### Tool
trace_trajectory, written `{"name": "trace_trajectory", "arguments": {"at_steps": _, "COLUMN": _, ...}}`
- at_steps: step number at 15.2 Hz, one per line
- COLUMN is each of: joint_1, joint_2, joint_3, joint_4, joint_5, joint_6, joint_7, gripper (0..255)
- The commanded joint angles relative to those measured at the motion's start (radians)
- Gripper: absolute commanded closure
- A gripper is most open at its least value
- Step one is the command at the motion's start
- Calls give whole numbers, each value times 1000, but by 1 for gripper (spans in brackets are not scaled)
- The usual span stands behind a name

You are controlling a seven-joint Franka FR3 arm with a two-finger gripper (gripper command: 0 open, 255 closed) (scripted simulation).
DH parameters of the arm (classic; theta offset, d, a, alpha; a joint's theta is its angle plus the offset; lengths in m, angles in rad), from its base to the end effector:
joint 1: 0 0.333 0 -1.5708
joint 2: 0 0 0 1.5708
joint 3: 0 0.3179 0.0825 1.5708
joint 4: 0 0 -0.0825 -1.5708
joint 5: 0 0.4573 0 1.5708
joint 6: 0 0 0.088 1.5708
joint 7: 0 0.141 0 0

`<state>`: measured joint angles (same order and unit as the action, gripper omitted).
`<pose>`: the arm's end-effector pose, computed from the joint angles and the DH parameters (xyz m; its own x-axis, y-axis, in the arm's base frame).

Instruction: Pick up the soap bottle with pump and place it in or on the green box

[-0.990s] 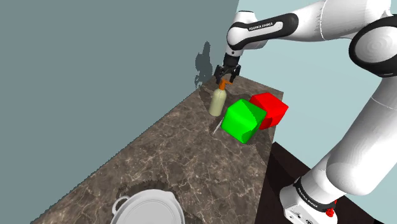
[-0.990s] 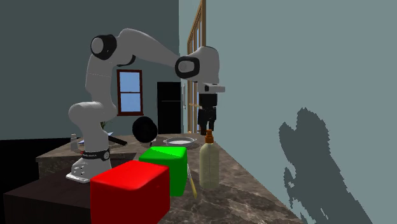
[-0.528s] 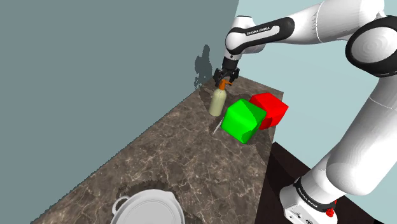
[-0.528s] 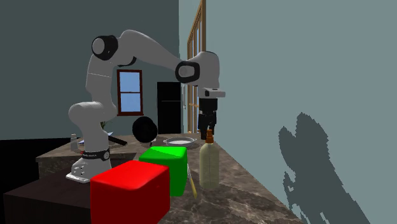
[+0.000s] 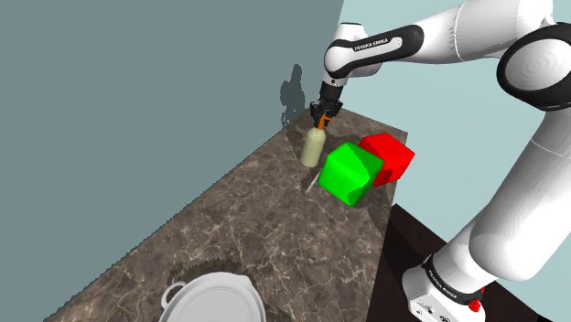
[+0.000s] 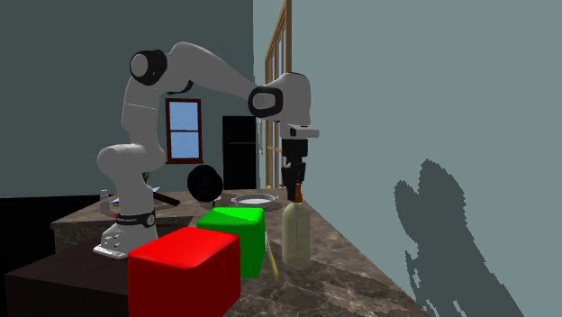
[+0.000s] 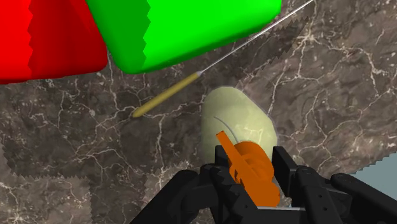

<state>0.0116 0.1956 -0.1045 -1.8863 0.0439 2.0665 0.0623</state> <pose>0.6654 -0.0570 0.3354 0.9847 -0.1735 -0.0154 -0.1737 -0.9846 -0.0171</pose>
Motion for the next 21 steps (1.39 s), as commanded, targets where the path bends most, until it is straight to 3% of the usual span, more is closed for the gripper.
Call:
{"name": "trace_trajectory", "arguments": {"at_steps": 1, "joint_1": 0, "joint_2": 0, "joint_3": 0, "joint_4": 0, "joint_5": 0, "joint_6": 0, "joint_7": 0, "gripper": 255}}
{"name": "trace_trajectory", "arguments": {"at_steps": 5, "joint_1": 0, "joint_2": 0, "joint_3": 0, "joint_4": 0, "joint_5": 0, "joint_6": 0, "joint_7": 0, "gripper": 255}}
{"name": "trace_trajectory", "arguments": {"at_steps": 21, "joint_1": 1, "joint_2": -52, "joint_3": -1, "joint_4": 149, "joint_5": -9, "joint_6": -201, "joint_7": 9, "gripper": 255}}
